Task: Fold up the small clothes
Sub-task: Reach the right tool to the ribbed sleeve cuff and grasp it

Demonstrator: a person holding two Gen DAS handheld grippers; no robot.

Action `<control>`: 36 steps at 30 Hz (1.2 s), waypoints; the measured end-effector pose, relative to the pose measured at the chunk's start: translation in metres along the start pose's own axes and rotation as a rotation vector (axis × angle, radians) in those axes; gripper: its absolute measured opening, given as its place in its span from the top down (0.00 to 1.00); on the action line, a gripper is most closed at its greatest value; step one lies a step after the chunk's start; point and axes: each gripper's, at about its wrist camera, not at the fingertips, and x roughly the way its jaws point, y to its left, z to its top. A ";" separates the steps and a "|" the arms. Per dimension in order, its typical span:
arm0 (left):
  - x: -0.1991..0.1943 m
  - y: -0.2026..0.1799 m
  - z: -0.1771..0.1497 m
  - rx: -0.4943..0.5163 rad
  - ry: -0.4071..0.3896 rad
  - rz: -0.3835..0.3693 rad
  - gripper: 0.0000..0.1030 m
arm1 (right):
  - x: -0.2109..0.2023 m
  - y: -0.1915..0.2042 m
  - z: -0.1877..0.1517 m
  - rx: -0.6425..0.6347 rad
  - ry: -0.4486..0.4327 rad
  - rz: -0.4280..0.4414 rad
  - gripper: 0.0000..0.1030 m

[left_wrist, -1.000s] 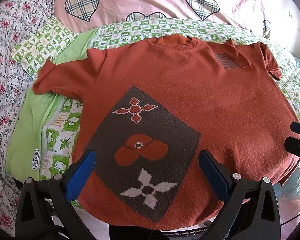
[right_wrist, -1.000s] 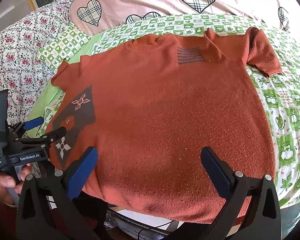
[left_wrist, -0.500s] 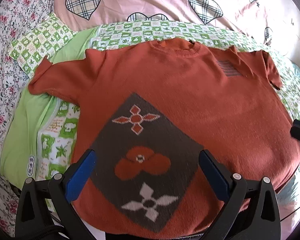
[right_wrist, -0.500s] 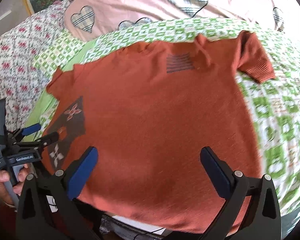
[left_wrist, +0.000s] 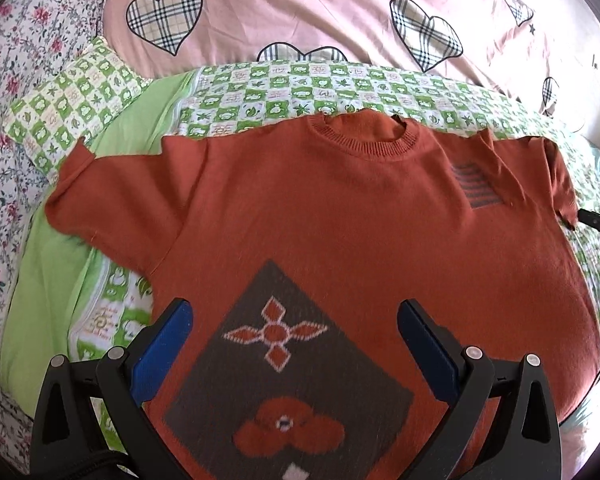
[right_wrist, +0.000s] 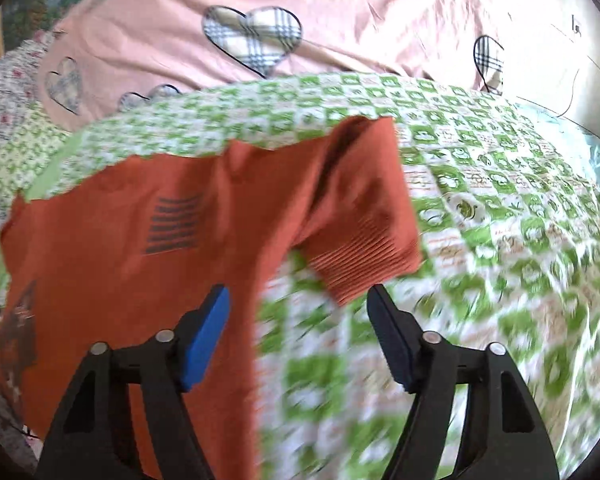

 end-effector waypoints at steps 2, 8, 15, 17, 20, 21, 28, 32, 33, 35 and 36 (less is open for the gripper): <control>0.007 -0.003 0.002 0.005 0.013 0.003 0.01 | 0.018 -0.002 0.004 -0.036 0.047 -0.006 0.32; 0.027 -0.009 0.002 0.006 0.062 -0.001 0.01 | 0.068 -0.009 0.001 -0.102 0.145 -0.084 0.46; 0.038 -0.007 -0.001 0.000 0.082 0.000 0.01 | 0.033 -0.016 0.016 0.037 0.054 0.035 0.88; 0.037 -0.006 -0.001 -0.005 0.082 -0.007 0.01 | 0.017 -0.001 0.021 0.058 0.021 0.114 0.88; 0.033 -0.004 -0.002 -0.010 0.074 -0.016 0.01 | 0.006 0.033 0.030 0.080 -0.006 0.256 0.88; 0.032 -0.002 -0.003 -0.013 0.071 -0.019 0.01 | 0.006 0.045 0.031 0.079 -0.006 0.297 0.88; 0.018 0.032 -0.008 -0.087 0.055 -0.056 0.01 | 0.024 0.181 0.048 -0.030 0.046 0.594 0.88; 0.012 0.053 -0.008 -0.127 0.043 -0.082 0.01 | 0.047 0.257 0.050 -0.084 0.111 0.726 0.88; 0.011 0.058 -0.009 -0.129 0.036 -0.079 0.01 | 0.051 0.269 0.047 -0.089 0.126 0.747 0.88; 0.010 0.066 -0.010 -0.136 0.031 -0.074 0.01 | 0.063 0.294 0.042 -0.103 0.167 0.783 0.88; 0.010 0.071 -0.010 -0.142 0.030 -0.077 0.01 | 0.069 0.306 0.041 -0.110 0.185 0.795 0.88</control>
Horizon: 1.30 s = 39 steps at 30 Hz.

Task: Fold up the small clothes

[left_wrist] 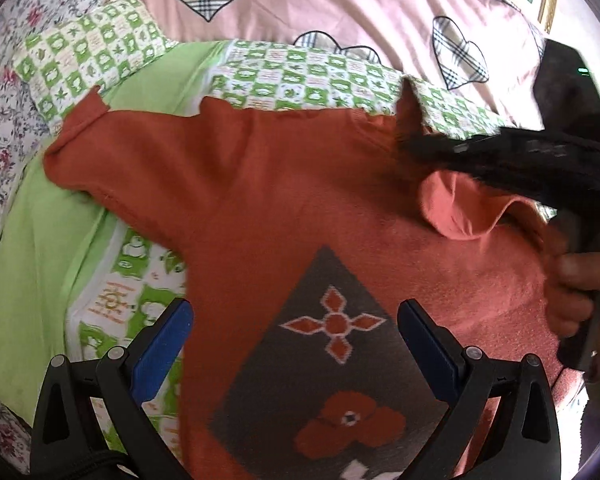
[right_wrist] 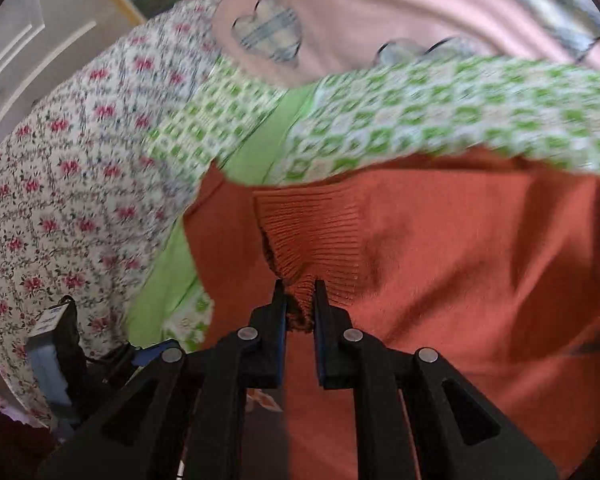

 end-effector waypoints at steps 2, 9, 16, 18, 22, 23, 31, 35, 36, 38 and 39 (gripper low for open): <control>0.001 0.008 0.001 -0.017 0.000 -0.010 0.01 | 0.020 0.005 -0.001 0.008 0.035 0.033 0.88; 0.014 0.015 0.014 -0.036 -0.002 -0.031 0.01 | 0.064 0.007 -0.001 0.063 0.097 0.155 0.84; 0.054 0.017 0.043 -0.047 0.024 -0.068 0.01 | 0.043 -0.014 -0.010 0.140 0.075 0.194 0.68; 0.077 0.019 0.055 -0.066 0.061 -0.100 0.01 | 0.023 -0.019 -0.015 0.142 0.043 0.163 0.68; 0.107 0.027 0.074 -0.149 0.096 -0.181 0.04 | -0.029 -0.027 -0.031 0.168 -0.037 0.088 0.68; 0.111 0.027 0.078 -0.158 0.092 -0.190 0.07 | -0.042 -0.029 -0.035 0.174 -0.058 0.068 0.68; 0.097 0.015 0.081 -0.110 0.020 -0.252 0.96 | -0.106 -0.057 -0.056 0.240 -0.186 -0.088 0.68; 0.058 0.041 0.065 -0.115 -0.079 -0.175 0.96 | -0.148 -0.088 -0.055 0.259 -0.238 -0.236 0.66; 0.066 0.052 0.059 -0.126 -0.048 -0.161 0.96 | -0.157 -0.099 -0.052 0.270 -0.247 -0.273 0.63; 0.078 0.060 0.051 -0.148 0.005 -0.174 0.96 | -0.167 -0.118 -0.043 0.282 -0.256 -0.337 0.62; 0.084 0.061 0.047 -0.158 0.025 -0.177 0.96 | -0.169 -0.127 -0.036 0.285 -0.256 -0.359 0.62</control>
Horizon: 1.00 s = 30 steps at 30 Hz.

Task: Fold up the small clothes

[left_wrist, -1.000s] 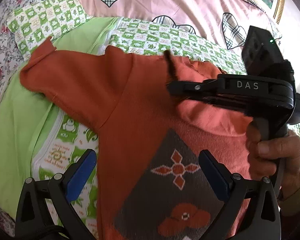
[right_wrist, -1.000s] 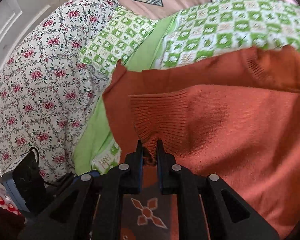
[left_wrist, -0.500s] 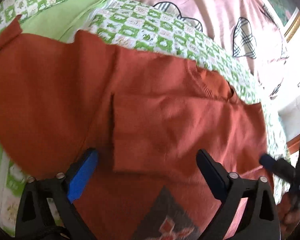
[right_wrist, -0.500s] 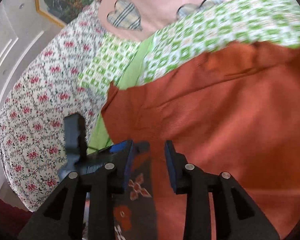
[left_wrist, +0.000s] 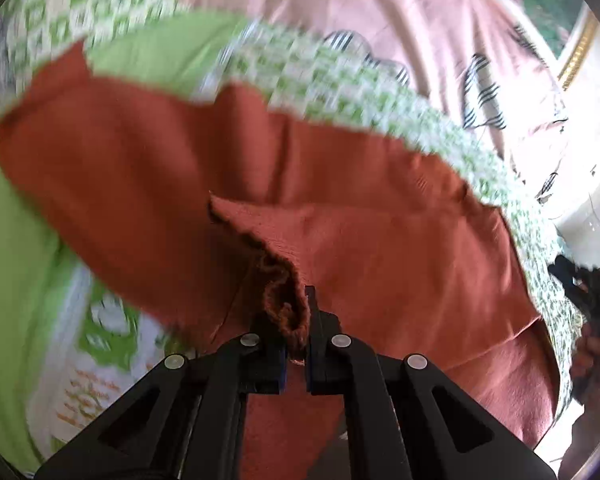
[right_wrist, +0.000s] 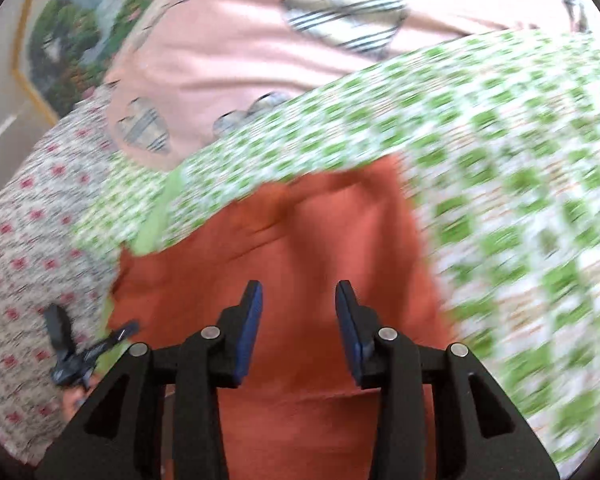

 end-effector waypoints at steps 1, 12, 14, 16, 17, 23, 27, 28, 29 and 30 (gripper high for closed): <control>0.003 -0.002 -0.002 0.003 0.002 0.004 0.96 | 0.006 -0.006 0.009 -0.002 0.005 -0.016 0.62; 0.004 -0.014 -0.002 0.039 -0.003 0.031 0.96 | 0.113 -0.026 0.040 -0.083 0.203 -0.178 0.66; 0.002 -0.019 0.002 0.046 -0.010 0.010 0.96 | 0.096 -0.032 0.045 -0.068 0.152 -0.163 0.90; 0.003 -0.030 0.009 0.057 -0.023 -0.035 0.96 | 0.071 -0.037 0.052 -0.058 0.074 -0.165 0.90; 0.006 -0.038 0.014 0.068 -0.029 -0.051 0.96 | 0.059 -0.042 0.056 -0.054 0.041 -0.167 0.90; 0.045 -0.061 0.025 0.116 -0.004 -0.029 0.96 | 0.064 -0.081 0.058 0.038 0.065 -0.172 0.91; 0.043 -0.053 0.024 0.100 0.000 -0.042 0.95 | 0.071 -0.096 0.050 0.075 0.082 -0.173 0.88; 0.040 -0.052 0.022 0.105 -0.003 -0.042 0.93 | 0.067 -0.092 0.050 0.060 0.063 -0.207 0.81; 0.039 -0.051 0.022 0.106 -0.001 -0.039 0.92 | 0.061 -0.085 0.051 0.027 0.040 -0.257 0.77; 0.038 -0.050 0.021 0.105 0.002 -0.041 0.92 | 0.053 -0.075 0.054 -0.023 0.009 -0.292 0.70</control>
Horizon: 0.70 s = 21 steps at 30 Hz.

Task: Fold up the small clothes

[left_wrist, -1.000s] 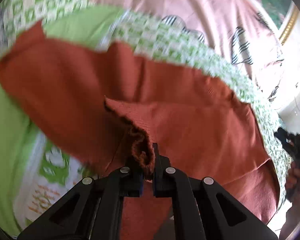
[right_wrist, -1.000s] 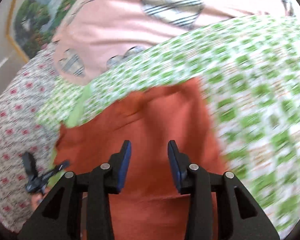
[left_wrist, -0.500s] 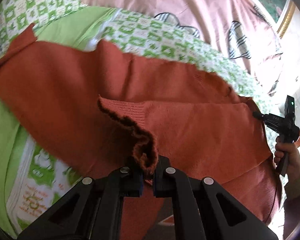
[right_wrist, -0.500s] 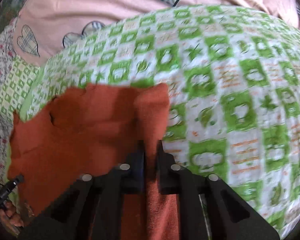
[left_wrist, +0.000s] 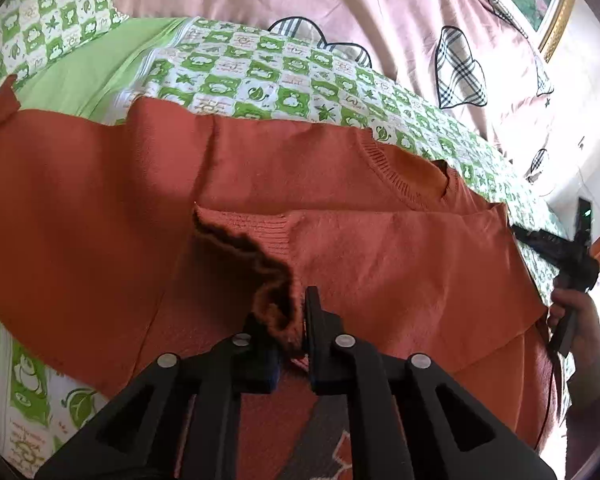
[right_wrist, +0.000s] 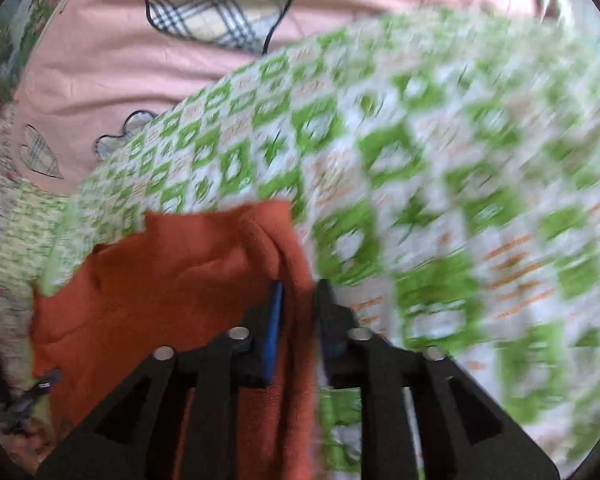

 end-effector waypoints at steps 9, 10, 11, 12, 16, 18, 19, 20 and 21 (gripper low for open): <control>0.010 -0.011 0.006 0.007 0.004 0.010 0.89 | 0.035 0.024 0.012 -0.133 0.090 -0.048 0.89; 0.008 -0.014 0.007 0.021 -0.010 0.012 0.89 | 0.031 0.019 0.014 -0.108 0.070 -0.042 0.90; 0.008 -0.017 0.007 0.034 -0.017 0.025 0.89 | 0.027 0.013 0.015 -0.086 0.050 -0.043 0.90; 0.012 -0.018 0.008 0.044 -0.009 0.039 0.89 | 0.025 0.006 0.015 -0.068 0.033 -0.050 0.90; 0.020 -0.014 0.006 0.030 0.013 0.050 0.89 | 0.025 -0.033 0.017 0.061 0.043 -0.086 0.95; 0.019 -0.014 0.006 0.027 0.008 0.047 0.89 | 0.009 -0.033 0.015 0.064 0.036 -0.037 0.94; 0.019 -0.014 0.005 0.027 0.006 0.048 0.89 | -0.006 -0.024 0.012 0.024 0.017 -0.023 0.94; 0.020 -0.014 0.005 0.026 0.007 0.051 0.89 | -0.019 -0.013 0.006 -0.014 0.007 0.010 0.94; 0.021 -0.014 0.005 0.023 0.010 0.054 0.89 | -0.029 0.001 -0.004 -0.047 0.013 0.068 0.93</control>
